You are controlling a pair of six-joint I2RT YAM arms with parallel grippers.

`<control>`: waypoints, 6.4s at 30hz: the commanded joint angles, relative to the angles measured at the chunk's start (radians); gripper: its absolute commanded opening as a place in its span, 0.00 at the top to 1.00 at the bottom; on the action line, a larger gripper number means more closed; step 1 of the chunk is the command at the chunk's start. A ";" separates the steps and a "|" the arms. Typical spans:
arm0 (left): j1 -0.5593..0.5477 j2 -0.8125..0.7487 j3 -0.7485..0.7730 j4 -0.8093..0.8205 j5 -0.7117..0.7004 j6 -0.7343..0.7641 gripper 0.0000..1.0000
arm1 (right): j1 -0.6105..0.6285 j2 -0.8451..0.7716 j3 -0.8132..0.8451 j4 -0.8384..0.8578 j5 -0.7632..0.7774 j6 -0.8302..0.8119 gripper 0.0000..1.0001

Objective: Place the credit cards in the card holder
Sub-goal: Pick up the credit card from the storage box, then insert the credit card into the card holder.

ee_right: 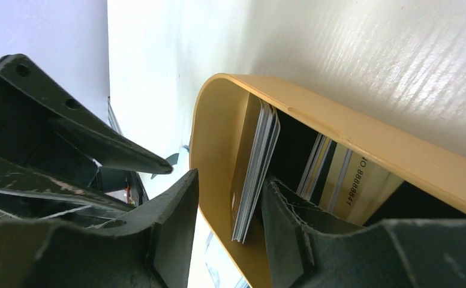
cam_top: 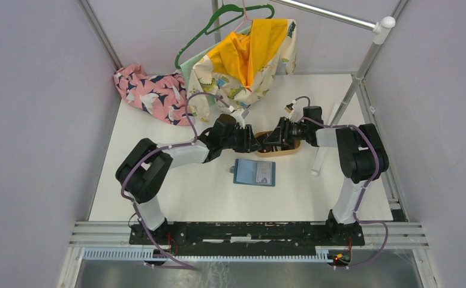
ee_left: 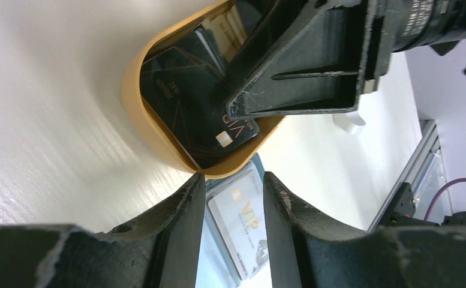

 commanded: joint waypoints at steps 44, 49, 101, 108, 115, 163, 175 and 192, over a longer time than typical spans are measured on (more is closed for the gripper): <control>0.006 -0.200 -0.094 -0.047 -0.081 0.031 0.52 | -0.011 0.001 0.099 -0.139 0.003 -0.153 0.83; 0.005 -0.199 -0.091 -0.052 -0.081 0.034 0.52 | -0.024 -0.002 0.097 -0.132 -0.035 -0.145 0.72; 0.025 -0.353 -0.428 0.705 0.147 -0.212 0.24 | -0.059 -0.394 -0.181 0.377 -0.410 -0.071 1.00; 0.019 -0.298 -0.463 0.864 0.148 -0.245 0.24 | 0.024 -0.499 -0.204 0.374 -0.437 -0.150 1.00; -0.047 -0.258 -0.458 0.975 0.119 -0.195 0.32 | 0.069 -0.527 -0.207 0.373 -0.454 -0.175 1.00; -0.089 -0.380 -0.251 0.085 0.317 0.421 0.98 | 0.085 -0.643 -0.064 -0.715 -0.437 -1.502 0.02; -0.120 -0.400 -0.213 -0.011 0.288 0.524 0.98 | 0.149 -0.592 -0.096 -0.514 -0.380 -1.186 0.42; -0.120 -0.445 -0.229 -0.081 0.054 0.420 0.72 | 0.129 -0.588 -0.164 -0.312 -0.336 -0.893 1.00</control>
